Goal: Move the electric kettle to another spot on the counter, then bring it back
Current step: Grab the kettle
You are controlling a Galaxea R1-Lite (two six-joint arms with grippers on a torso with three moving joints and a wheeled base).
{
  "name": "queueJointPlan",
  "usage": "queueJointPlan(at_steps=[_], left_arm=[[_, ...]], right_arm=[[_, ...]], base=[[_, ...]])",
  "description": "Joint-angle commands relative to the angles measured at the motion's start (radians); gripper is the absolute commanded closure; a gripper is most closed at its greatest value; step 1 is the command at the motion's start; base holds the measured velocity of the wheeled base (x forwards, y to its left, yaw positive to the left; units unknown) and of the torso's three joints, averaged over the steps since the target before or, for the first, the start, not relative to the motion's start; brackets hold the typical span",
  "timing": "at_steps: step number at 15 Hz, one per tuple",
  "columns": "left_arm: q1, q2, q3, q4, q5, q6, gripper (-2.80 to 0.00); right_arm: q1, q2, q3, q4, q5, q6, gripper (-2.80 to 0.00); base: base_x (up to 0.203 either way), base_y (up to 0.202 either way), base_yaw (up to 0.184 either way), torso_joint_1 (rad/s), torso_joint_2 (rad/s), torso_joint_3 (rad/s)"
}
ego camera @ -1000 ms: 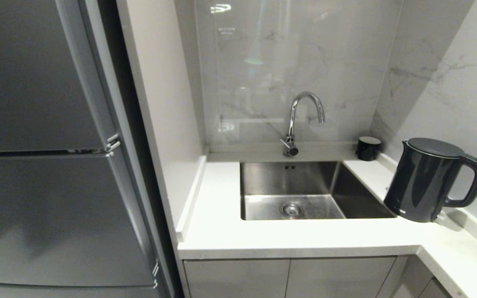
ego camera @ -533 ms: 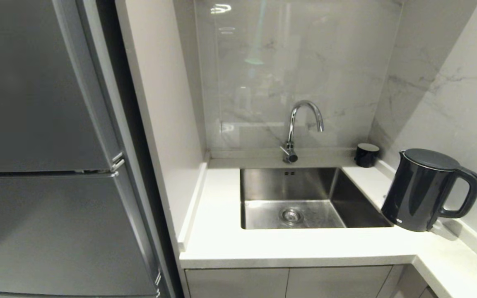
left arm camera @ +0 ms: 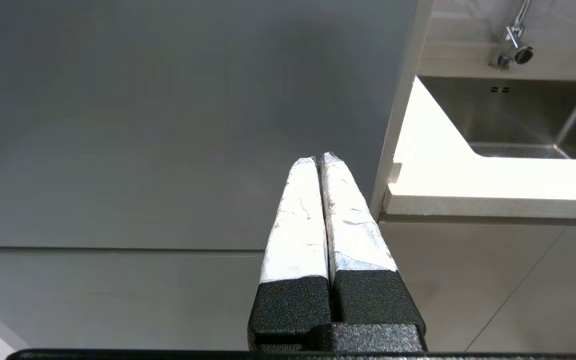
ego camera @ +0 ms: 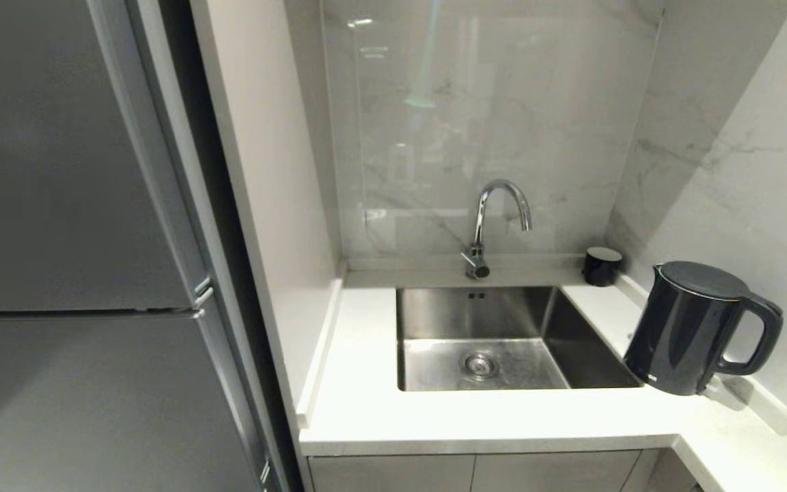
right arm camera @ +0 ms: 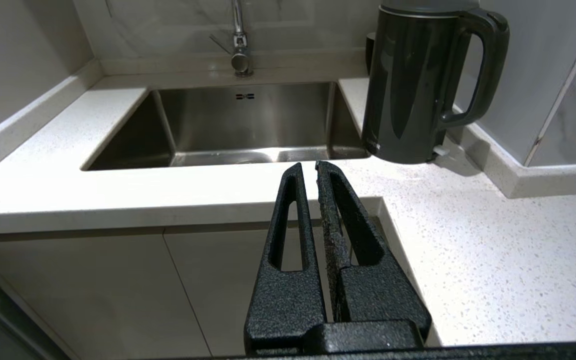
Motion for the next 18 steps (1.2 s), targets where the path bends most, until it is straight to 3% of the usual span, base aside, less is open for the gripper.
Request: queueJointPlan(at_steps=[1, 18], left_arm=[[0.000, 0.001, 0.000, 0.000, 0.000, 0.000, 0.00], [0.000, 0.001, 0.000, 0.000, 0.000, 0.000, 0.00]], right_arm=[[0.000, 0.000, 0.000, 0.000, 0.001, 0.000, 0.00], [0.000, 0.000, 0.000, 0.000, 0.001, 0.000, 0.00]], base=[[0.000, 0.000, 0.000, 0.151, -0.35, -0.190], [0.000, 0.000, 0.000, 0.089, -0.20, -0.113]])
